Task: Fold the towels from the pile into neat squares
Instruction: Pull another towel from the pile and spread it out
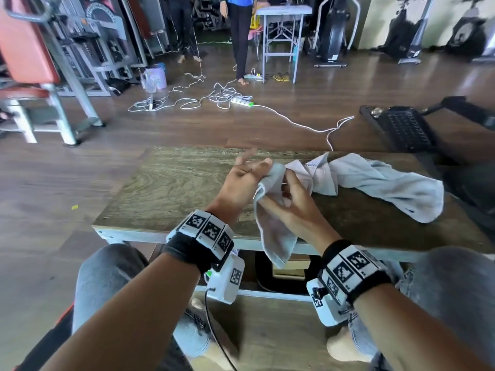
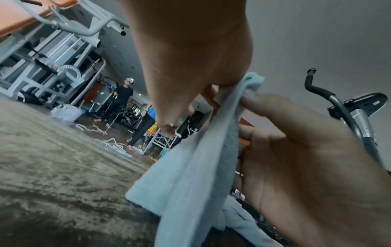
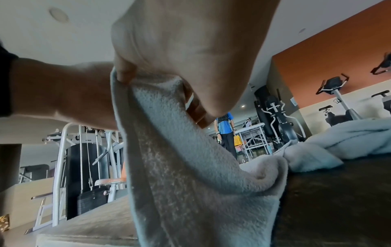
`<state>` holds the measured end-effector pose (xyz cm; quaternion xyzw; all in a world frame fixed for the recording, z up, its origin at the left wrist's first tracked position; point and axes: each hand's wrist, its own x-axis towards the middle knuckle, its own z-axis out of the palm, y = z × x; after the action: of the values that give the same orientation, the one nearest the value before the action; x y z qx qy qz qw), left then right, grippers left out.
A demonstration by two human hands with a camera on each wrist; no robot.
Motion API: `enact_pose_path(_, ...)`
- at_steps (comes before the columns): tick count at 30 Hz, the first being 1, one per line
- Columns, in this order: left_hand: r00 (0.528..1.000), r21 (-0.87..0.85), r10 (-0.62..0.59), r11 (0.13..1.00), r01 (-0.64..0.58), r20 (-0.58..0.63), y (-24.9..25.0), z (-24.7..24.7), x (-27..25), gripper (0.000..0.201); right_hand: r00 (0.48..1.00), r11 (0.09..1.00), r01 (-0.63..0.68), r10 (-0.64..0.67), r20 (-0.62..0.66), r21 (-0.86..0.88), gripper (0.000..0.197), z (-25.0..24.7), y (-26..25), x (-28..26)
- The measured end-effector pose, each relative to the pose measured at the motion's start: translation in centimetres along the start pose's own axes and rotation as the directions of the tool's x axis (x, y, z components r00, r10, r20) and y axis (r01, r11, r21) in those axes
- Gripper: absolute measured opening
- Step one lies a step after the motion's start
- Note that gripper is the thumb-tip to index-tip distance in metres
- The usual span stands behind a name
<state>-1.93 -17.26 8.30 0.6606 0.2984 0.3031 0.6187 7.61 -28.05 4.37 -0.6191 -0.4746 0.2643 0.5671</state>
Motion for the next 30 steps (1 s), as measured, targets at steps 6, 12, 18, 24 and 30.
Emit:
enact_pose_path(6, 0.999, -0.052, -0.005, 0.999, 0.003, -0.038, 0.1, 0.7, -0.4, 0.036, 0.999, 0.998, 0.004, -0.002, 0.039, -0.068, 0.054, -0.7, -0.5, 0.0)
enact_pose_path(12, 0.981, 0.17, 0.193, 0.966, -0.192, 0.013, -1.0, 0.4, -0.6, 0.014, 0.971, 0.924, -0.017, -0.075, -0.226, -0.382, 0.027, -2.3, -0.5, 1.0)
enact_pose_path(18, 0.893, 0.46, 0.445, 0.809, -0.365, -0.073, -2.0, -0.2, 0.7, 0.029, 0.954, 0.935, -0.079, -0.029, -0.297, -0.345, 0.034, -3.6, -4.3, 2.0)
enact_pose_path(24, 0.861, 0.499, 0.37, 0.851, -0.163, -0.349, -2.5, -4.2, 2.8, 0.023, 0.926, 0.988, 0.028, -0.082, -0.367, -0.151, 0.024, -4.7, -6.0, 2.5)
enact_pose_path(30, 0.882, 0.388, 0.203, 0.921, -0.025, -0.426, -3.0, -7.0, 4.0, 0.015, 0.774, 0.998, -0.044, 0.069, -0.629, 0.055, 0.017, -6.0, -4.4, 3.8)
